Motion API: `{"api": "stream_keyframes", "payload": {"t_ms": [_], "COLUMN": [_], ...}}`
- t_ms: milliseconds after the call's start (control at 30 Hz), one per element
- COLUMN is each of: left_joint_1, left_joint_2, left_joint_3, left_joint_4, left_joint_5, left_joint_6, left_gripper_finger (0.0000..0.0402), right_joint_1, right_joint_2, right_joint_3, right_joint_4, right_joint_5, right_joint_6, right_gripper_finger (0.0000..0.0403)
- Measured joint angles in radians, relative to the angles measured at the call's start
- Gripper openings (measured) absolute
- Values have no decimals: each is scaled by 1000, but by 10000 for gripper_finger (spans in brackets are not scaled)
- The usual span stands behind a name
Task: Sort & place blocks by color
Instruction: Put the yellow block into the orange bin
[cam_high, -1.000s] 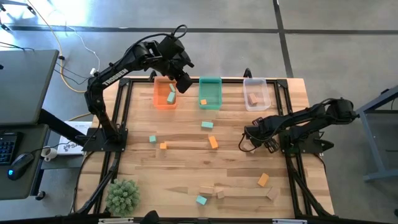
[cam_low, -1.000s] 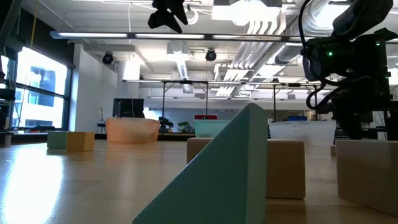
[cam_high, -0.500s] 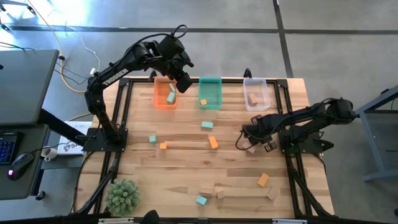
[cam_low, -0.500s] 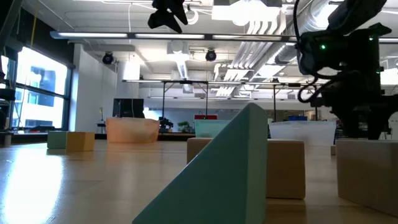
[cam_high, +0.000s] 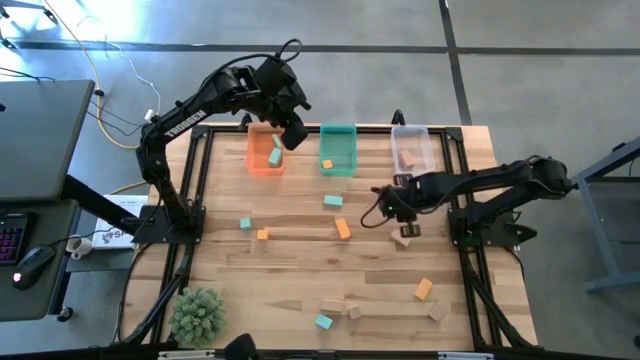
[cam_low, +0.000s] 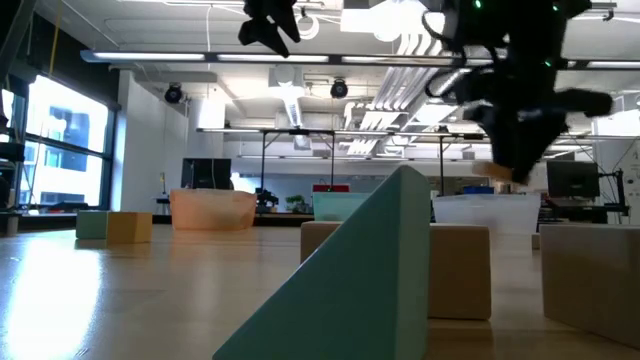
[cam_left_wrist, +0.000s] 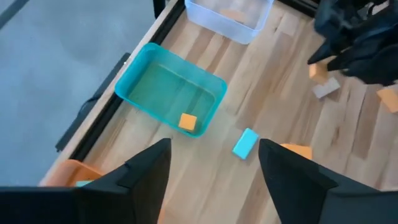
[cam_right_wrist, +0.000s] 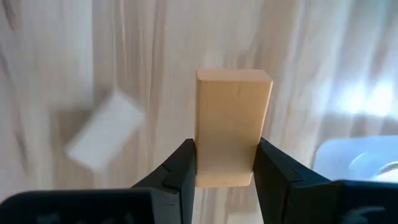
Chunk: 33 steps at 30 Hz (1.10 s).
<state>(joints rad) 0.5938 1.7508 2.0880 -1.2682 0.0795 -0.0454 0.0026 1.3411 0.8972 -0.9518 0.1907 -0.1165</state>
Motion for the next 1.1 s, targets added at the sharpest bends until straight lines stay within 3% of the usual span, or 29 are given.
{"api": "stream_keyframes", "payload": {"t_ms": [167, 433, 700, 1100], "left_joint_1": [0, 0, 4, 13], "left_joint_2": [0, 0, 0, 0], "left_joint_3": [0, 0, 0, 0], "left_joint_4": [0, 29, 57, 58], "left_joint_5": [12, 128, 125, 118], "left_joint_6": [85, 179, 203, 233], "left_gripper_finger": [238, 235, 235, 236], "right_joint_1": [-23, -88, -179, -313], "right_joint_2": [0, -1, -1, 59], "right_joint_3": [119, 258, 268, 267], "right_joint_4": [36, 167, 430, 852], "right_joint_5": [-7, -29, -79, -23], "right_joint_6": [77, 93, 120, 120], "right_gripper_finger": [99, 99, 99, 99]}}
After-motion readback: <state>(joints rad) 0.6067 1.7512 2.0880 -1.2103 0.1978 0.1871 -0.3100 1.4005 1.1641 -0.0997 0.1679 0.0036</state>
